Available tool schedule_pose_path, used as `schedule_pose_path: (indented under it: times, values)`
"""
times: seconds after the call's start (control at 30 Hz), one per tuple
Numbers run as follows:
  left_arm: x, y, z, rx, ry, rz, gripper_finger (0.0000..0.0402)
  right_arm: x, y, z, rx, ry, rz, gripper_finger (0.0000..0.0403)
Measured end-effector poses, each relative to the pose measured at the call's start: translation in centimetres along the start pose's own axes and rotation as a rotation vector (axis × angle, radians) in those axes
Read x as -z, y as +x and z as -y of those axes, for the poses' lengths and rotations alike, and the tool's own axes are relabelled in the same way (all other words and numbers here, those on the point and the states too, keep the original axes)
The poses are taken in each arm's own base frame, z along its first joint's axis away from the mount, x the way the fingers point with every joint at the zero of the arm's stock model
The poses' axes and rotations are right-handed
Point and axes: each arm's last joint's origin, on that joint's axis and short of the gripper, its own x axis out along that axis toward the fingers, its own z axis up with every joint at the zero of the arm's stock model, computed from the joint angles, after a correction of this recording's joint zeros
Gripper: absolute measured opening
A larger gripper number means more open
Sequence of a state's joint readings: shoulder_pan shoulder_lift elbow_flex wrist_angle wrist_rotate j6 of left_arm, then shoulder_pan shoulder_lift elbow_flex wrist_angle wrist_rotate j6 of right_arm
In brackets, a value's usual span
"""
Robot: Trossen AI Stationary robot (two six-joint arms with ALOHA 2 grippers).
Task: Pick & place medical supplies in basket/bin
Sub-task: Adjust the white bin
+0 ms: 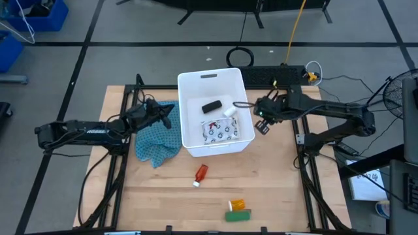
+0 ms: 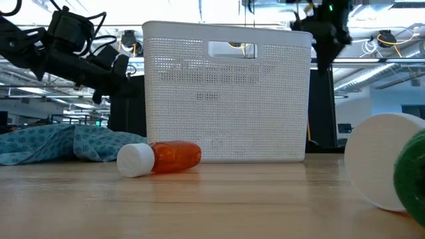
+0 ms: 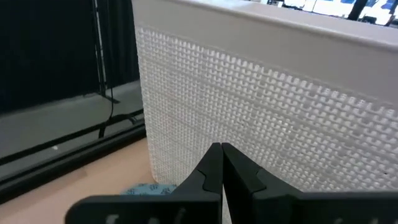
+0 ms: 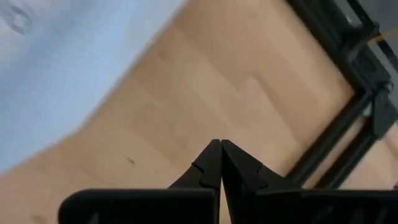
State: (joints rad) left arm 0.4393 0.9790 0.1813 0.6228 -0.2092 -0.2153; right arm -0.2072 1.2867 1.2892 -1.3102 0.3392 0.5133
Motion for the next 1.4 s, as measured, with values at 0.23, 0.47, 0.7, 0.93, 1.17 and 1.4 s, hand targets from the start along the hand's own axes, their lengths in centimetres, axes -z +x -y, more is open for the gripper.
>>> schedule_pose_path:
  times: [0.23,0.47,0.7,0.93,1.17,1.4]
  values:
    - [0.4,0.4,0.0,-0.006,-0.027,-0.022,0.0001,2.1,4.2,-1.0,-0.14,0.032,0.001,0.0]
    - [-0.8,1.7,0.6,0.026,-0.036,-0.038,0.0,3.3,5.7,-2.9,-0.326,-0.011,0.107,0.0]
    - [-1.1,3.4,1.3,0.05,-0.021,-0.08,0.0,3.8,5.3,-4.1,-0.347,-0.067,0.164,0.0]
    - [-1.3,4.7,1.6,0.042,-0.007,-0.112,0.0,3.5,4.9,-5.3,-0.405,-0.122,0.24,0.0]
    - [-1.3,4.9,1.6,0.031,-0.002,-0.148,0.0,3.6,5.6,-6.4,-0.398,-0.157,0.219,0.0]
    - [-1.2,4.8,1.6,0.021,0.021,-0.164,0.0,3.6,5.8,-6.5,-0.389,-0.165,0.213,0.0]
